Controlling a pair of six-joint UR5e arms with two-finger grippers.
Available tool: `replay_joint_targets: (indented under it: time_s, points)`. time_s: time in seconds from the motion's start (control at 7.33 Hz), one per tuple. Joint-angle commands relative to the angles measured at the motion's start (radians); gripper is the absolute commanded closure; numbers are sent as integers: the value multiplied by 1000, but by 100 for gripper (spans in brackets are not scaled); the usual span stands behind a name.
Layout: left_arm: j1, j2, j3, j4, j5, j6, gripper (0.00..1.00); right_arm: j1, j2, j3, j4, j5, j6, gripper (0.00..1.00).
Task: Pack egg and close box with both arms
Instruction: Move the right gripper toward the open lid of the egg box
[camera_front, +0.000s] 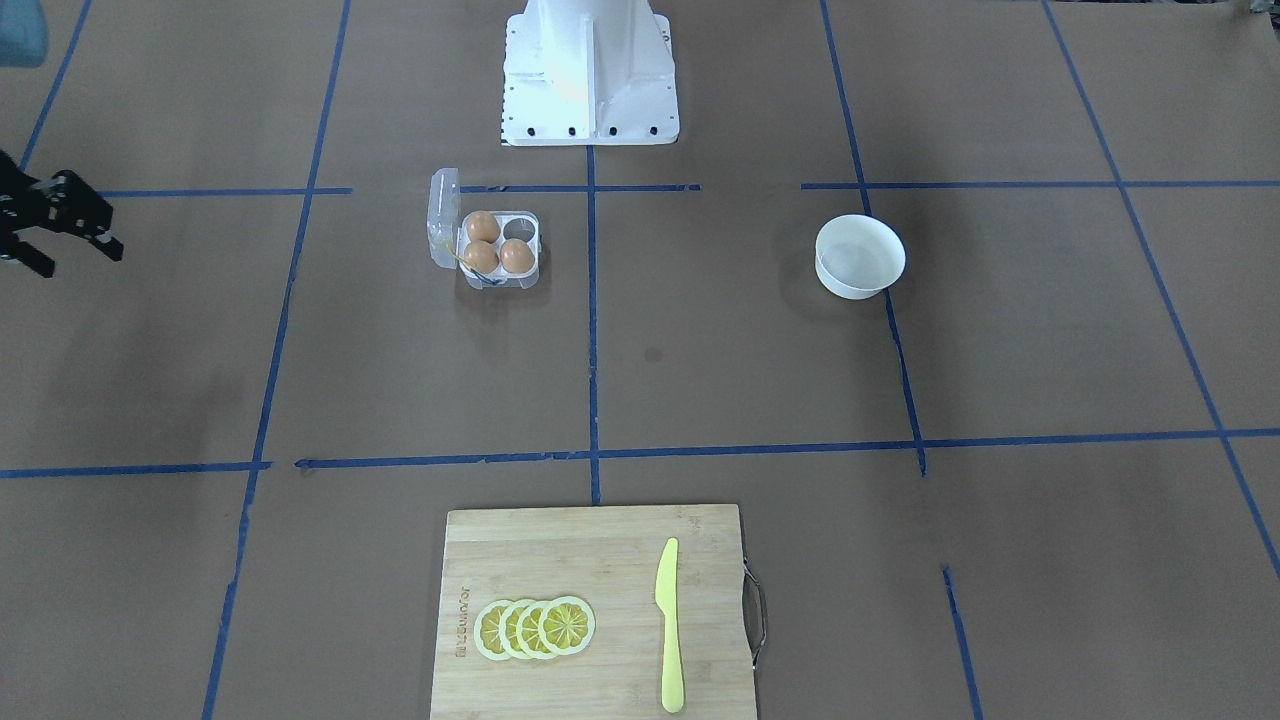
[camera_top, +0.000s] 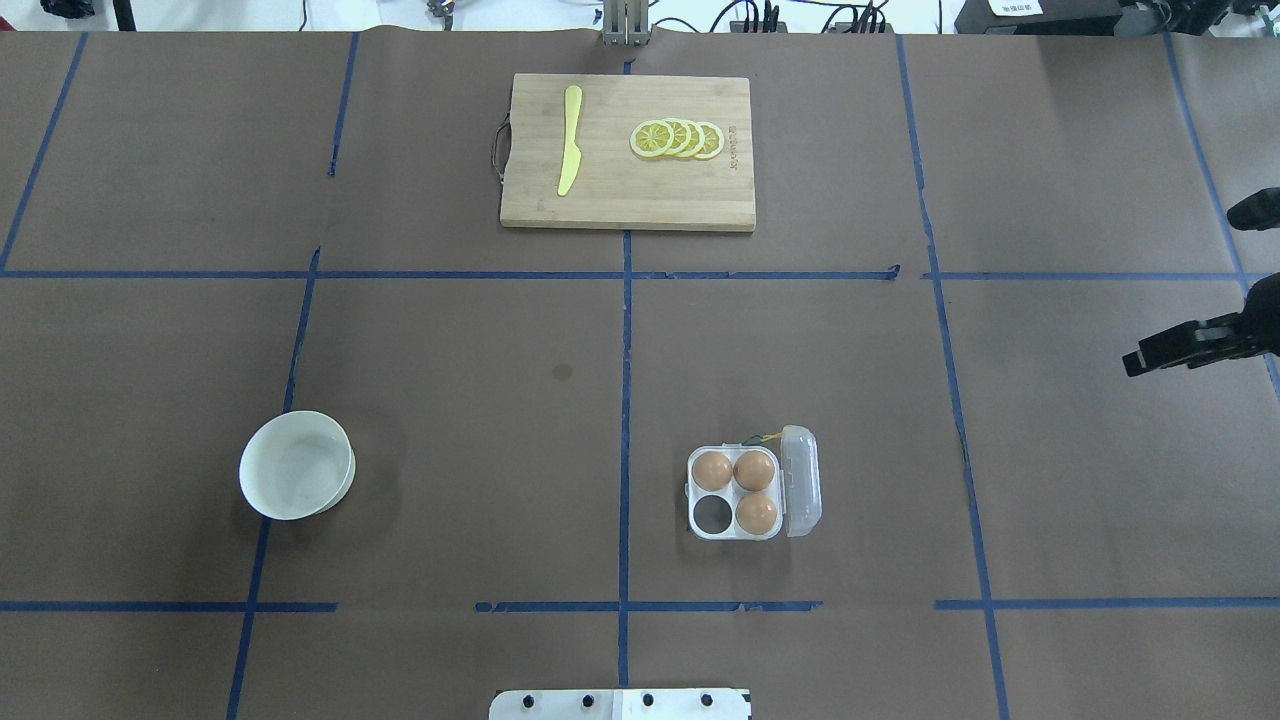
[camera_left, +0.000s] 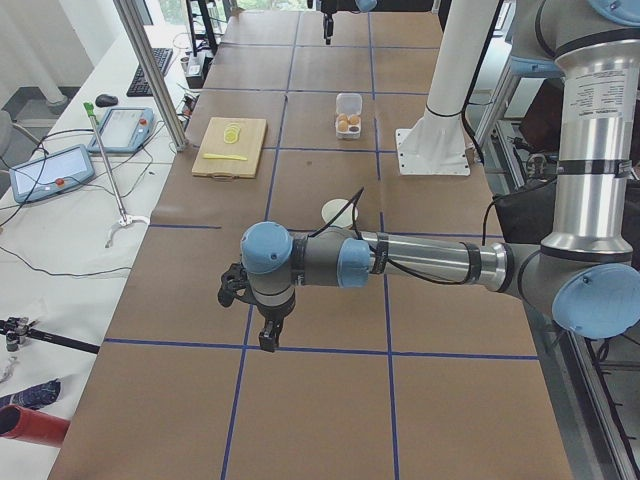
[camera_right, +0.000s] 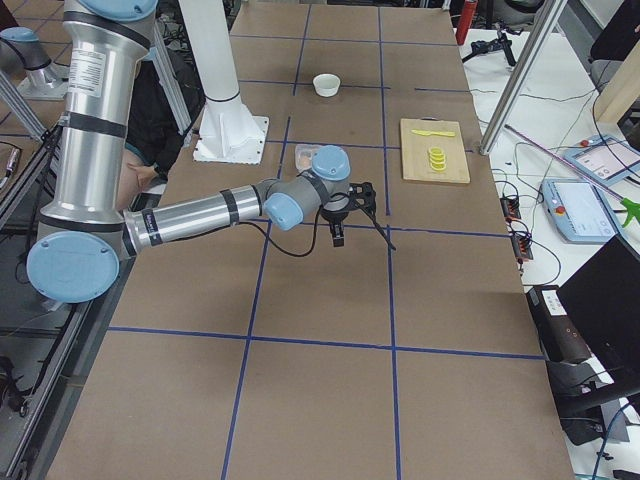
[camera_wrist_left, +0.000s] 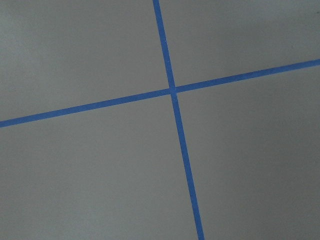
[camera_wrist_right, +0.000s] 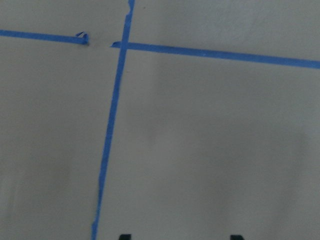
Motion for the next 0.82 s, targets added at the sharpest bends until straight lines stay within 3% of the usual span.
replay_joint_targets:
  time_s: [0.0,0.27,0.41,0.68]
  points:
    - [0,-1,-9,0,1,-1,0,-211,97,22,27,-93,350,84]
    - [0,-3,-17,0,1,-1,0,-405,229,21,24,-265,625,100]
    - [0,-4,-15,0,1,-1,0,-474,289,21,24,-335,681,100]
    - [0,-12,-17,0,1,-1,0,-559,512,14,-145,-391,764,100]
